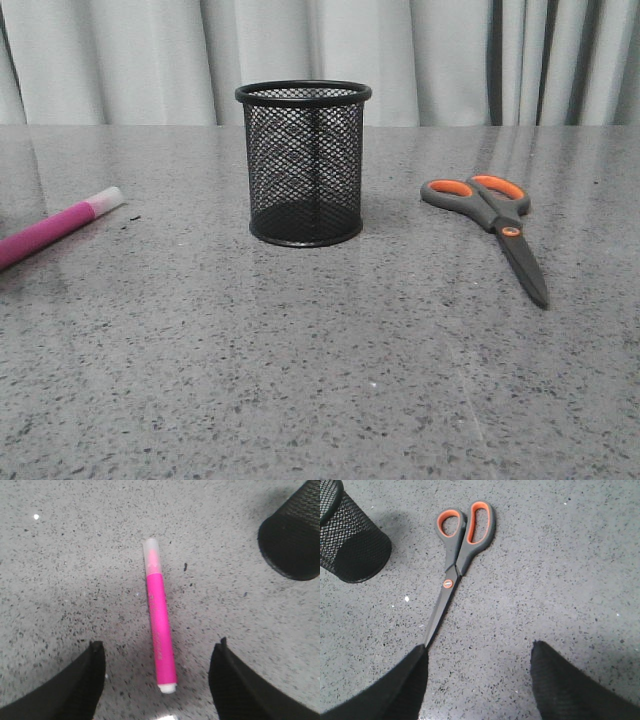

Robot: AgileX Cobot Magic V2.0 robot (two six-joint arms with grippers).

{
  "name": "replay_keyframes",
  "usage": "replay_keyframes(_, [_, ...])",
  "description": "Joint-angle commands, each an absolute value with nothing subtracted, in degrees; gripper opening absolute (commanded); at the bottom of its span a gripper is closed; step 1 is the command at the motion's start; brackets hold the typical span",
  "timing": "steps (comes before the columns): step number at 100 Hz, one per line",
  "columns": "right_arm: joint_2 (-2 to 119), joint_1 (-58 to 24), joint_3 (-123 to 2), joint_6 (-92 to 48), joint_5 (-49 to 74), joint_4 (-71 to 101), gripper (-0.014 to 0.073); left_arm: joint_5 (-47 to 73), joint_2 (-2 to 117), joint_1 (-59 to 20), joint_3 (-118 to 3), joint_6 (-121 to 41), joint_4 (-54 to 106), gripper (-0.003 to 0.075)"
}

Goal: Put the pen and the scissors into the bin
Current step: 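Lower the left gripper onto the pink marker and close on it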

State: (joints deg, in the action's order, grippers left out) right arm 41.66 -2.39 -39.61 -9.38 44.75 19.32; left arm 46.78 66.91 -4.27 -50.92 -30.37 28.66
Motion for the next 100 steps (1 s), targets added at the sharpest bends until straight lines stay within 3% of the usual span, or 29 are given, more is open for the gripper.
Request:
replay_keyframes(1, [41.9,-1.9,-41.7,-10.1,40.9,20.6,0.0405,44.9,69.6,-6.0,-54.2,-32.8,30.3,0.0417])
replay_keyframes(26, [41.9,-1.9,-41.7,-10.1,40.8,20.6,0.0405,44.7,79.1,-8.7,-58.7,-33.6,25.8,0.0358])
replay_keyframes(100, [41.9,-1.9,-41.7,-10.1,40.6,20.6,0.0405,41.3,86.8,-13.1,-62.0,-34.4,22.7,0.0358])
